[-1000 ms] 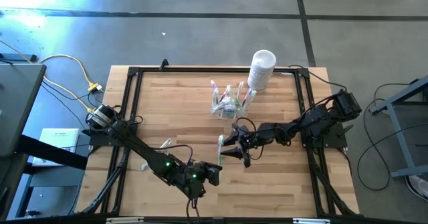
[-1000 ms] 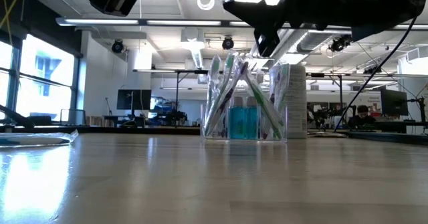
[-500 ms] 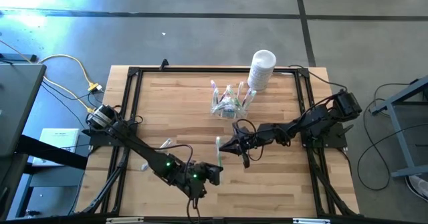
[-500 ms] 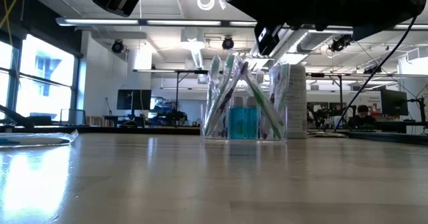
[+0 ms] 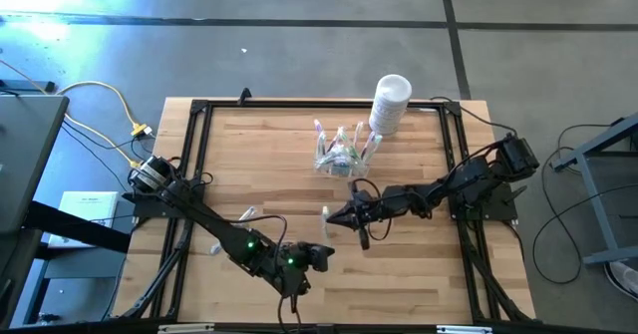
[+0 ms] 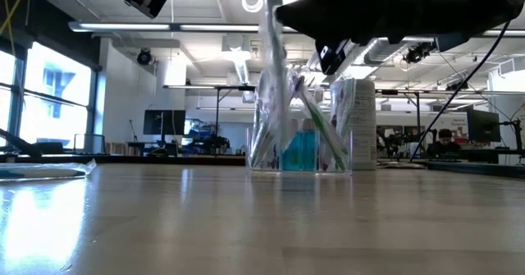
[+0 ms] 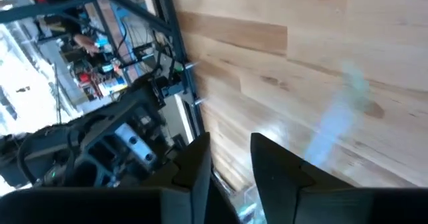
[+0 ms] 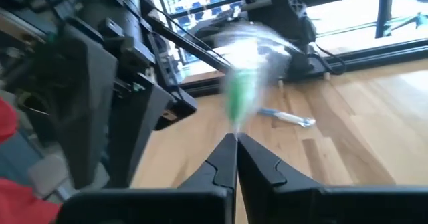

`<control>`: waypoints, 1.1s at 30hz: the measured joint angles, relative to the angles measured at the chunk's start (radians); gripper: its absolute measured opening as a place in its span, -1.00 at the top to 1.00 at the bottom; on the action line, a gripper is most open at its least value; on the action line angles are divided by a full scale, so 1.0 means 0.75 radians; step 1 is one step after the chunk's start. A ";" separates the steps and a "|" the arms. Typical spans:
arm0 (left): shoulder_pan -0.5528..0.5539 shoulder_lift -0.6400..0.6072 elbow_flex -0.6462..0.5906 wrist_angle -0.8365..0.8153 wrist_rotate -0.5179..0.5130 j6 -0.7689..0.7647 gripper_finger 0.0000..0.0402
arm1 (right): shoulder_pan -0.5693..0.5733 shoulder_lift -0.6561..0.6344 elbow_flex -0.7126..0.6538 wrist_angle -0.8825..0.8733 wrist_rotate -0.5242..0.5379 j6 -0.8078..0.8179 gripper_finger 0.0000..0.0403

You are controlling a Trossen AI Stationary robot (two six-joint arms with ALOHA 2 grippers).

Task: Pick & Place toothbrushing station
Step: Put the green toothbrush into the transparent organizer

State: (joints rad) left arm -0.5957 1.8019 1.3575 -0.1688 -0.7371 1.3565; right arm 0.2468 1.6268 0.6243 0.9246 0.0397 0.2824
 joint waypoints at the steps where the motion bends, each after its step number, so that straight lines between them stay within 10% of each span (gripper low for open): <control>1: 0.000 0.000 0.000 0.005 -0.007 -0.005 0.48 | 0.003 0.000 0.000 -0.004 0.016 -0.006 0.99; 9: -0.047 0.000 0.000 0.003 -0.356 -0.104 0.35 | 0.074 -0.070 -0.001 -0.135 0.301 -0.136 0.99; 17: -0.091 -0.018 0.001 -0.245 -0.919 -0.771 0.34 | 0.235 -0.289 -0.002 -0.489 0.919 -0.319 0.99; 21: -0.096 -0.061 0.001 -0.623 -0.800 -1.240 0.34 | 0.289 -0.384 -0.002 -0.604 1.168 -0.374 0.99; 26: -0.073 -0.163 0.001 -0.954 -0.316 -1.734 0.34 | 0.285 -0.459 -0.002 -0.683 1.328 -0.418 0.99; 33: -0.062 -0.266 -0.013 -1.020 -0.070 -1.967 0.34 | 0.145 -0.537 -0.005 -0.715 1.415 -0.494 0.99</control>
State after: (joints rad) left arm -0.6420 1.6026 1.3480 -0.9338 -0.7897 -0.1190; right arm 0.3555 1.2241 0.6209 0.3883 1.1008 -0.0878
